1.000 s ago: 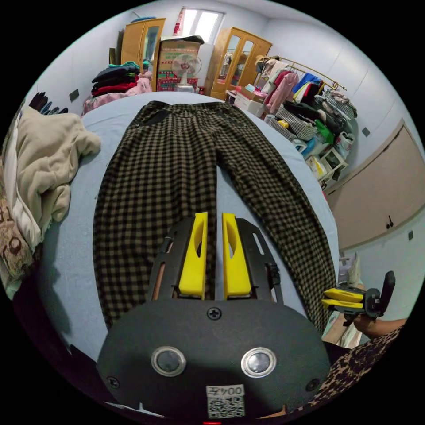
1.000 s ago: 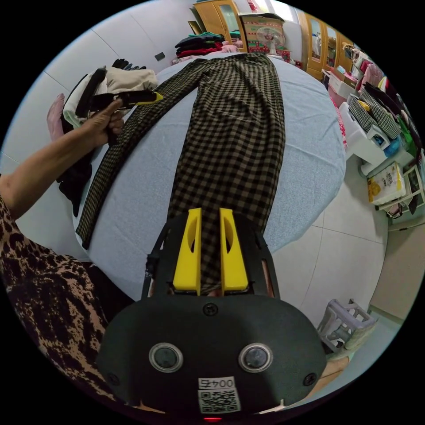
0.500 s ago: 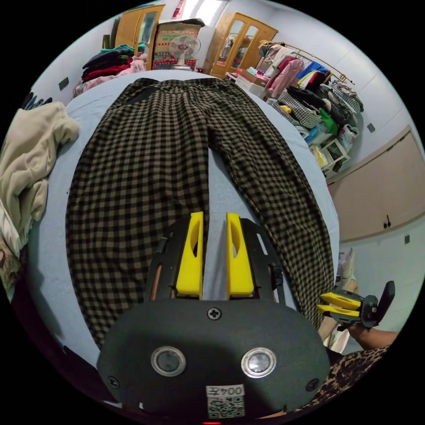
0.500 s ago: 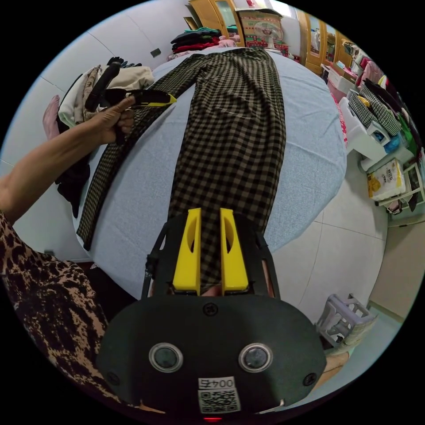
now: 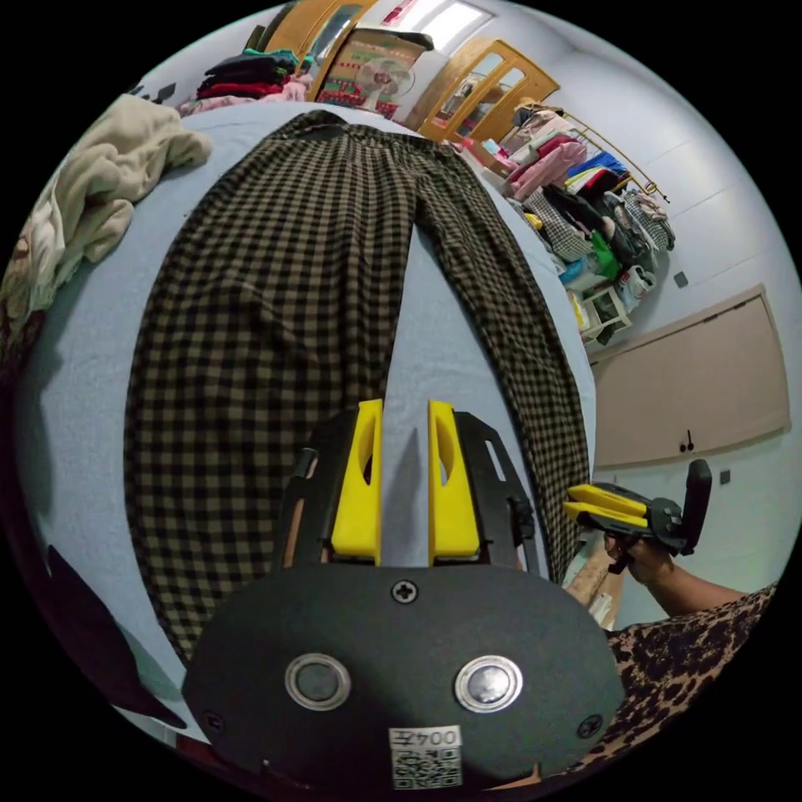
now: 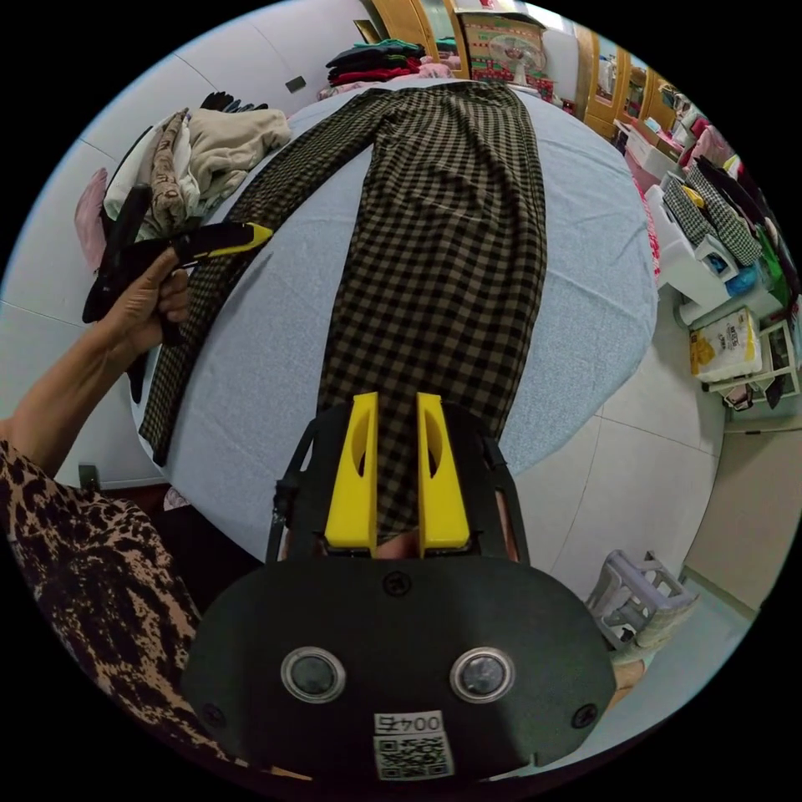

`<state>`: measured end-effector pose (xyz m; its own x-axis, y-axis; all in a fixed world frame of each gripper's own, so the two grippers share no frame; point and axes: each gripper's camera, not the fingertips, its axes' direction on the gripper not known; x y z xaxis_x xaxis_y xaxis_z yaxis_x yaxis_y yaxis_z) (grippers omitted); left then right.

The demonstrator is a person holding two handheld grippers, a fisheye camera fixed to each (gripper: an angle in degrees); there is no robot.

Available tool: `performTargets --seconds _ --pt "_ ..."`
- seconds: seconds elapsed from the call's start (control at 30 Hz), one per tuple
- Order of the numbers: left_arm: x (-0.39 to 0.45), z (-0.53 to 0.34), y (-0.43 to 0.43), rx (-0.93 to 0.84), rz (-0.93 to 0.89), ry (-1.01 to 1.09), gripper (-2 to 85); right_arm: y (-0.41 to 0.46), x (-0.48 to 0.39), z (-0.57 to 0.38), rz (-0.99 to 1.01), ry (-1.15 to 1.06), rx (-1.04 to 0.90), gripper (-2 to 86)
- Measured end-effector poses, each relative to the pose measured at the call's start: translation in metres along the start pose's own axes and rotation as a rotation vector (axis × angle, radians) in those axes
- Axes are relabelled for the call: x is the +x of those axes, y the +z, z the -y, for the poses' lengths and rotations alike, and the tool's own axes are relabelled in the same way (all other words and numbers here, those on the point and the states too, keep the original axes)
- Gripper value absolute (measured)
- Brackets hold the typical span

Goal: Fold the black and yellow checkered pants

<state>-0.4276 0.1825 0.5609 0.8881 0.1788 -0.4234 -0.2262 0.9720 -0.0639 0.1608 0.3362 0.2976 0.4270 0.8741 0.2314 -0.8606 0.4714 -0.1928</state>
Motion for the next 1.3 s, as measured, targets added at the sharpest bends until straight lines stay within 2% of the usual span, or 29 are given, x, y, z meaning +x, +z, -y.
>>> performTargets --seconds 0.17,0.4,0.43,0.57,0.77,0.8,1.07,1.13,1.2,1.3 --pt "0.016 -0.030 -0.053 0.060 0.020 0.049 8.3 -0.020 0.001 0.021 0.004 0.019 -0.010 6.6" --pt "-0.002 -0.117 -0.097 0.057 0.085 -0.041 7.6 -0.057 0.010 0.056 0.077 0.056 -0.081 6.1" --pt "-0.006 -0.126 -0.103 0.064 0.103 -0.063 7.5 -0.067 0.011 0.065 0.124 0.061 -0.097 5.9" --pt "-0.012 -0.131 -0.118 0.093 0.132 -0.101 7.3 -0.112 -0.006 0.099 0.294 0.087 0.045 6.6" --pt "-0.002 -0.128 -0.110 0.045 0.228 -0.067 5.9 -0.110 -0.039 0.194 0.705 0.243 0.026 7.8" --pt "-0.001 -0.130 -0.110 0.044 0.233 -0.071 5.4 -0.108 -0.045 0.203 0.721 0.250 0.013 7.9" --pt "0.027 -0.147 -0.122 0.037 0.259 -0.054 3.2 -0.135 -0.166 0.291 0.510 0.020 -0.092 5.9" --pt "0.036 -0.150 -0.123 0.031 0.276 -0.042 3.1 -0.145 -0.173 0.294 0.501 0.017 -0.123 5.5" --pt "0.044 -0.154 -0.125 0.026 0.296 -0.027 3.0 -0.171 -0.172 0.292 0.554 0.021 -0.096 5.1" --pt "0.055 -0.161 -0.129 0.030 0.313 -0.020 2.9 -0.232 -0.164 0.279 0.515 -0.008 -0.033 3.8"
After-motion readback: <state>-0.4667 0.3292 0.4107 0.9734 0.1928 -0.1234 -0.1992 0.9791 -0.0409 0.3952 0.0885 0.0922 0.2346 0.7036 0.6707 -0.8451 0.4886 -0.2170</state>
